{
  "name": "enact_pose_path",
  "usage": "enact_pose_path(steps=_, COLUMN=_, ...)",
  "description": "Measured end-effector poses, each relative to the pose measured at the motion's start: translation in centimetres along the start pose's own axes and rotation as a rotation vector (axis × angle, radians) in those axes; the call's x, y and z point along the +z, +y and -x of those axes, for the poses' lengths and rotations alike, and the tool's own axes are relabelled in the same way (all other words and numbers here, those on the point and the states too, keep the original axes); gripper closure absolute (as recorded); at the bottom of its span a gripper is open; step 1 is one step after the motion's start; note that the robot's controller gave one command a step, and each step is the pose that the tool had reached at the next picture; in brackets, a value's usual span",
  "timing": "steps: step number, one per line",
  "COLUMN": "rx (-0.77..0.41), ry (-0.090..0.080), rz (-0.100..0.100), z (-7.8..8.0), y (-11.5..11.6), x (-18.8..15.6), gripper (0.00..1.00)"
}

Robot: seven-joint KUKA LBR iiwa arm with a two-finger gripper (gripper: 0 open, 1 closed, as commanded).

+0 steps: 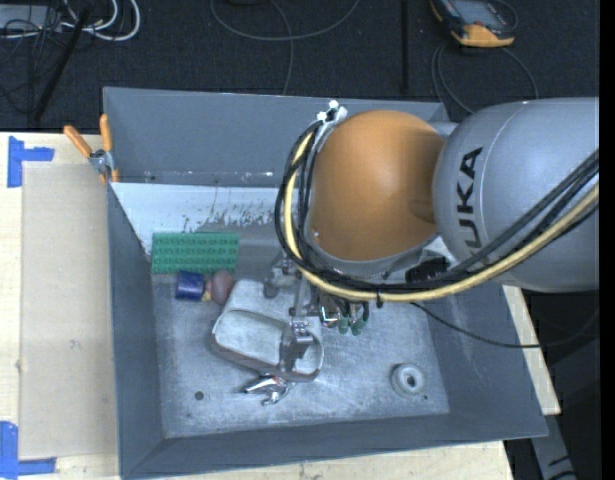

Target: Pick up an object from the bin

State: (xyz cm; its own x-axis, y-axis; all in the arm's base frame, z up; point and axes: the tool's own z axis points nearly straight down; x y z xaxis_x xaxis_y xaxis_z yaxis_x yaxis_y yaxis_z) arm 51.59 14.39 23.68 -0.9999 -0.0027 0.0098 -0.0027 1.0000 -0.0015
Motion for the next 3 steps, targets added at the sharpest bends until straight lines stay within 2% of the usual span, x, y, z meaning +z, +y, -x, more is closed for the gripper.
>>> enact_pose_path(steps=1, rx=0.167, ry=0.001, rz=-0.001, z=-1.42, y=-0.79, x=13.41, gripper=0.0)
enact_pose_path(steps=2, rx=0.17, ry=-0.007, rz=0.001, z=-1.2, y=-0.79, x=12.98, gripper=1.0)
enact_pose_path(steps=3, rx=0.171, ry=-0.006, rz=0.001, z=-1.21, y=-0.78, x=13.0, gripper=0.0)
